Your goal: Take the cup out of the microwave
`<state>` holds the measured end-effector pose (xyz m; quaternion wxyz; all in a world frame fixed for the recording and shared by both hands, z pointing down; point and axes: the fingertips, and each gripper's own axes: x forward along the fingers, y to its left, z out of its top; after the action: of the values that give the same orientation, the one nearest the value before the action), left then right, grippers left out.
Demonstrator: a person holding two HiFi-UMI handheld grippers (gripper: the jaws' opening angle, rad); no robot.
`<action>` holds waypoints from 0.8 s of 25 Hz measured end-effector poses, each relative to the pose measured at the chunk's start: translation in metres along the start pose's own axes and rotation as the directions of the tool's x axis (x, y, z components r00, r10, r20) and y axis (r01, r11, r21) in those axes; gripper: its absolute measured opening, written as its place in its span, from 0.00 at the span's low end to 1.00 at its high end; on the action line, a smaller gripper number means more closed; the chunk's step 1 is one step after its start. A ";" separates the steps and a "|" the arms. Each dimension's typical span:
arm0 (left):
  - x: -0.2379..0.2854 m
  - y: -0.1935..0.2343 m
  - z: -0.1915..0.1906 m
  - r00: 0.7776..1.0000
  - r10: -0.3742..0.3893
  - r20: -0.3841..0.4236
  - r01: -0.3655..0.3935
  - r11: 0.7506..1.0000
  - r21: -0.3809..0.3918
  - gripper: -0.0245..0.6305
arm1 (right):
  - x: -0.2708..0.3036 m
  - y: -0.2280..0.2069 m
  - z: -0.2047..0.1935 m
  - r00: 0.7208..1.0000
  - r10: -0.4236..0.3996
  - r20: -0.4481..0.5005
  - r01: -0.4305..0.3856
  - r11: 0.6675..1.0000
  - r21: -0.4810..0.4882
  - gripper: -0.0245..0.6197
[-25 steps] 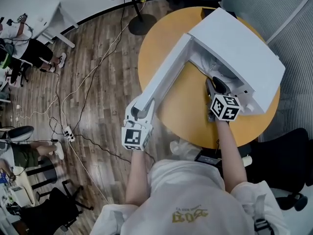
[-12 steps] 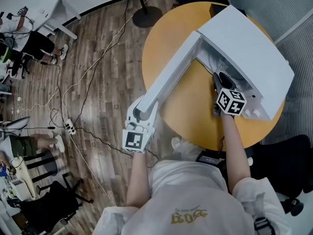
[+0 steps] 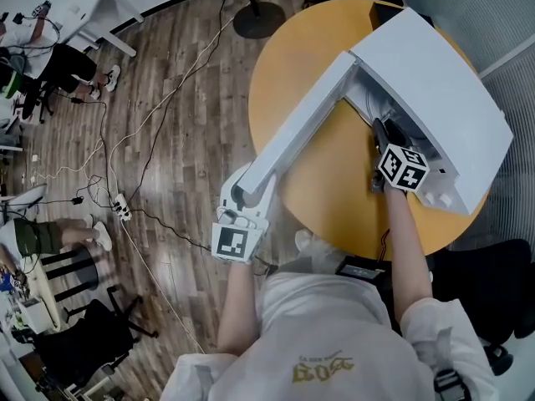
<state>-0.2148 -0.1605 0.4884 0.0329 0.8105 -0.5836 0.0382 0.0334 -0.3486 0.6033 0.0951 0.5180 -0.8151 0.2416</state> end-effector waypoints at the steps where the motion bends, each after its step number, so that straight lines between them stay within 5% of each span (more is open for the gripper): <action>1: 0.000 0.001 0.000 1.000 0.001 0.001 -0.001 1.000 0.000 0.31 | 0.002 0.000 0.000 1.000 0.001 0.003 -0.001 1.000 0.001 0.24; 20: 0.004 0.002 -0.002 1.000 -0.001 -0.004 0.001 1.000 -0.001 0.31 | 0.030 0.003 0.001 0.994 0.105 0.014 -0.105 0.994 -0.001 0.23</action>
<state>-0.2155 -0.1646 0.4912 0.0345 0.8107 -0.5832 0.0396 0.0176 -0.3723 0.6138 0.0766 0.4759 -0.8419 0.2427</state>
